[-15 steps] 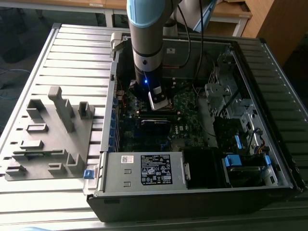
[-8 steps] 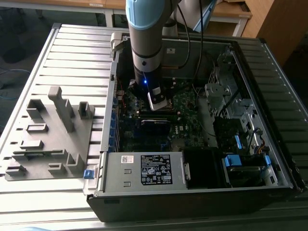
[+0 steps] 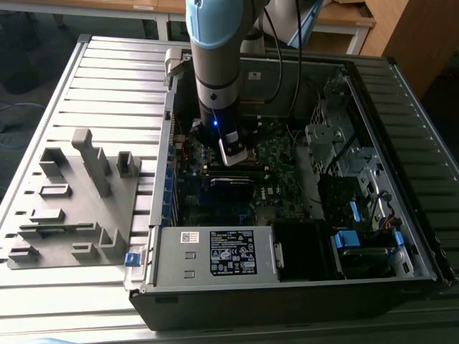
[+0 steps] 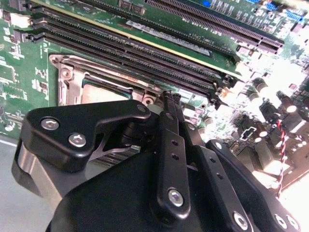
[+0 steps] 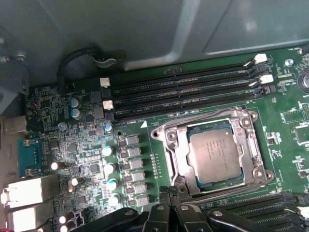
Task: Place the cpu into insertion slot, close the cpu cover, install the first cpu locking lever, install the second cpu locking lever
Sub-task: 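Install the second cpu locking lever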
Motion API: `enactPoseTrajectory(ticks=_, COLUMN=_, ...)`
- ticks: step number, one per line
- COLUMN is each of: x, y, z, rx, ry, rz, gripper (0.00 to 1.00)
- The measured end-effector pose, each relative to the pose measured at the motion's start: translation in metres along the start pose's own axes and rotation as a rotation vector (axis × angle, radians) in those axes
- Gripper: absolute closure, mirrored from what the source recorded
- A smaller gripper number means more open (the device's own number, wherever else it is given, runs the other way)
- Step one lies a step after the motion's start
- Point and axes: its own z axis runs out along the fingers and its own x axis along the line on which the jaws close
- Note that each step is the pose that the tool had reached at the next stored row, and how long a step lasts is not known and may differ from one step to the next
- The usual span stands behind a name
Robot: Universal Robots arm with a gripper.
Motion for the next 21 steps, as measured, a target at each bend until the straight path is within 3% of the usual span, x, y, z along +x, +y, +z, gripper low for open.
enactPoseTrajectory(ticks=11, x=0.0018, y=-0.0008, z=0.0025, rx=-0.0009, ry=-0.0031, rz=-0.001, gripper=0.89)
enactPoseTrajectory(ticks=16, x=0.0029, y=-0.0012, z=0.0033, rx=-0.0085, ry=-0.0056, rz=-0.001, gripper=0.89)
enactPoseTrajectory(ticks=21, x=0.0032, y=-0.0014, z=0.0039, rx=-0.0101, ry=-0.0075, rz=-0.001, gripper=0.89)
